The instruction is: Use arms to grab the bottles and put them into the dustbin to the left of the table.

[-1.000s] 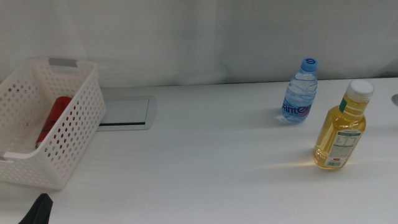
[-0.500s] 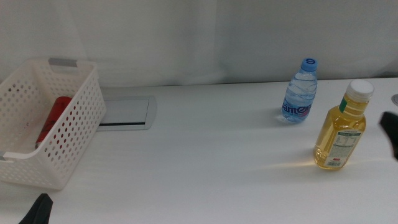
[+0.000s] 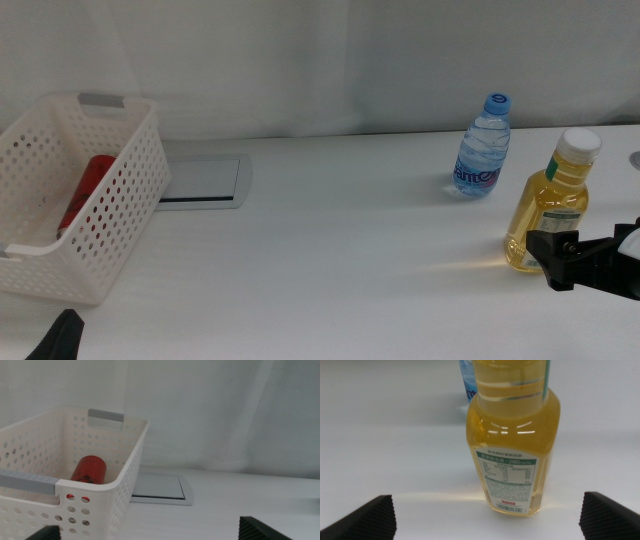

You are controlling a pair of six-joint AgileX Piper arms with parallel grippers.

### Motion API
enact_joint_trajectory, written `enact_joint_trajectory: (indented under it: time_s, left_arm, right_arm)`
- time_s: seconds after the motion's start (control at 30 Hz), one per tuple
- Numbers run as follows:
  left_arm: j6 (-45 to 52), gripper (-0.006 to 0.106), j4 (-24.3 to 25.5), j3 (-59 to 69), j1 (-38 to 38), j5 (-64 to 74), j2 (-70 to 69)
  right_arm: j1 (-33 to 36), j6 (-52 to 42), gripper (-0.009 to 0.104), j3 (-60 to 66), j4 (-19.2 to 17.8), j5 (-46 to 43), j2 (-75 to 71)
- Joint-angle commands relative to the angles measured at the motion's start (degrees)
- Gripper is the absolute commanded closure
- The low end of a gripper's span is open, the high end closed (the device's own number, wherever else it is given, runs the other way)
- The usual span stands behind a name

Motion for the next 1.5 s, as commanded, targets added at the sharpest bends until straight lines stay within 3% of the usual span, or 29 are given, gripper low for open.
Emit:
enact_joint_trajectory:
  time_s: [0.0,0.4,0.73,0.83,1.0,1.47]
  left_arm:
    - [-0.8,0.007,-0.6,2.2,-0.4,-0.3,-0.4]
    - [-0.8,0.007,-0.6,2.2,-0.4,-0.3,-0.4]
    - [-0.6,0.007,-0.6,2.2,-0.4,-0.3,-0.4]
    - [-0.5,0.007,-0.6,2.2,-0.4,-0.3,-0.4]
    - [-0.5,0.007,-0.6,2.2,-0.4,-0.3,-0.4]
    - [-0.5,0.007,-0.6,2.2,-0.4,-0.3,-0.4]
  right_arm:
    - [0.3,-1.0,-0.008,-0.4,0.1,-1.1,0.5]
    - [0.3,-3.9,-0.008,-0.5,-0.2,-3.7,0.4]
    - [1.6,-5.0,-0.008,0.9,-0.1,-17.2,8.2]
    - [3.2,-5.7,-0.008,2.3,2.9,-25.3,11.7]
    - [5.5,-13.0,-0.008,3.6,12.8,-33.1,16.4]
    - [5.5,-10.7,-0.008,3.4,14.2,-42.1,27.3]
